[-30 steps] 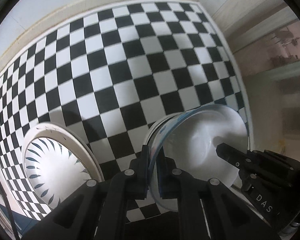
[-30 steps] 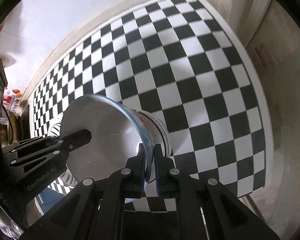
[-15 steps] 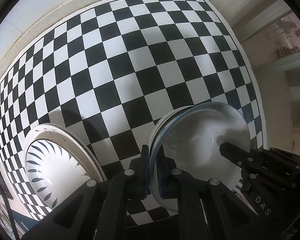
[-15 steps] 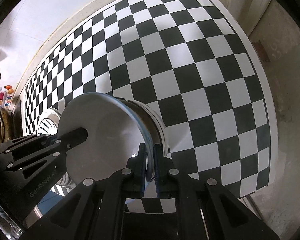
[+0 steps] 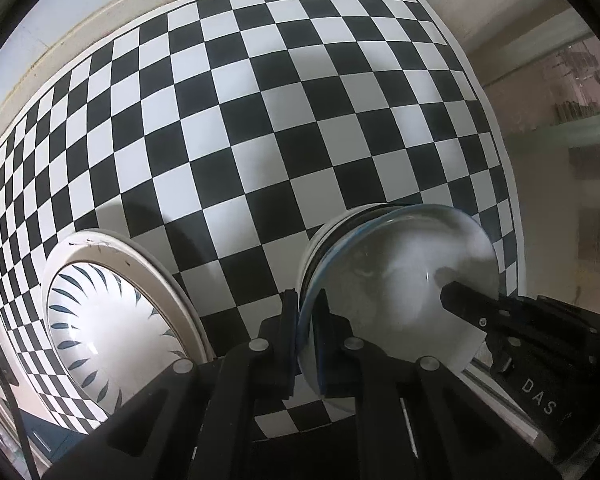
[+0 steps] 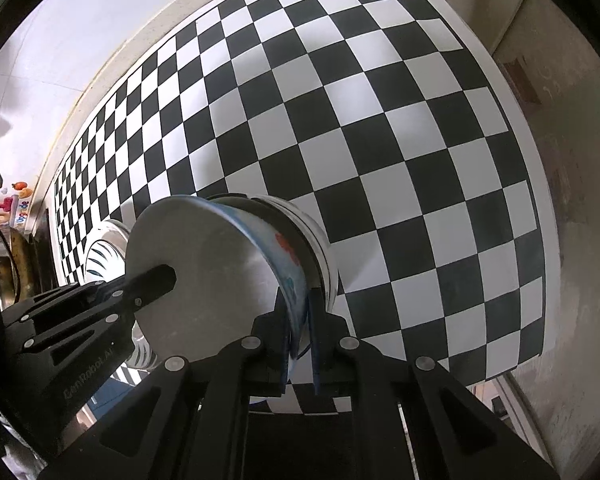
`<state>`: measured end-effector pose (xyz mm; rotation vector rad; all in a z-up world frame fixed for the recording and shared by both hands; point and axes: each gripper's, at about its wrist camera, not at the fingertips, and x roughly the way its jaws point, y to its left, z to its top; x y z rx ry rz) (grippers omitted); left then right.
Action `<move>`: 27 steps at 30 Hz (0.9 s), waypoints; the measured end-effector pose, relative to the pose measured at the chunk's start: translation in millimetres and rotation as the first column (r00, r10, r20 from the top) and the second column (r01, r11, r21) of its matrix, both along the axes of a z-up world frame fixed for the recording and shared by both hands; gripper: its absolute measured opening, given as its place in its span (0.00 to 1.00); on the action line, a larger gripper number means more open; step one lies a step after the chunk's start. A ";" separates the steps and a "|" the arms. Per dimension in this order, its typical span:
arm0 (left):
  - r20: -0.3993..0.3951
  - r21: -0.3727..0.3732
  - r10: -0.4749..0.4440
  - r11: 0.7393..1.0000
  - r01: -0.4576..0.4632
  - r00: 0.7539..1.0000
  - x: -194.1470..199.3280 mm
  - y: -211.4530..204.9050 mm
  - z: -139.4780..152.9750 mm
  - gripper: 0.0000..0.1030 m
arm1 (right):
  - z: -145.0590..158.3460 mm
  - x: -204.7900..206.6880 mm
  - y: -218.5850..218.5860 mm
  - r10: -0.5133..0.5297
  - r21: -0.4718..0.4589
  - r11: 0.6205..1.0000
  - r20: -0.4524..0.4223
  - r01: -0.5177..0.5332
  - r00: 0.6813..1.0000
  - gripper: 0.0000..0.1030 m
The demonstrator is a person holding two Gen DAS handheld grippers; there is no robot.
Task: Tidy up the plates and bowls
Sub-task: 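Lower the bowl stack beside the plate stack and open both grippers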
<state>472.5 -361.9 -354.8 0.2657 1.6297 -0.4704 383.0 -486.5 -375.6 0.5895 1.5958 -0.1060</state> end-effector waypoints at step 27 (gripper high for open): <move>-0.028 0.004 0.007 1.000 -0.007 1.000 0.8 4.5 0.4 0.06 | -5.5 -5.1 -5.4 -0.066 0.073 0.995 -0.049 0.069 0.997 0.10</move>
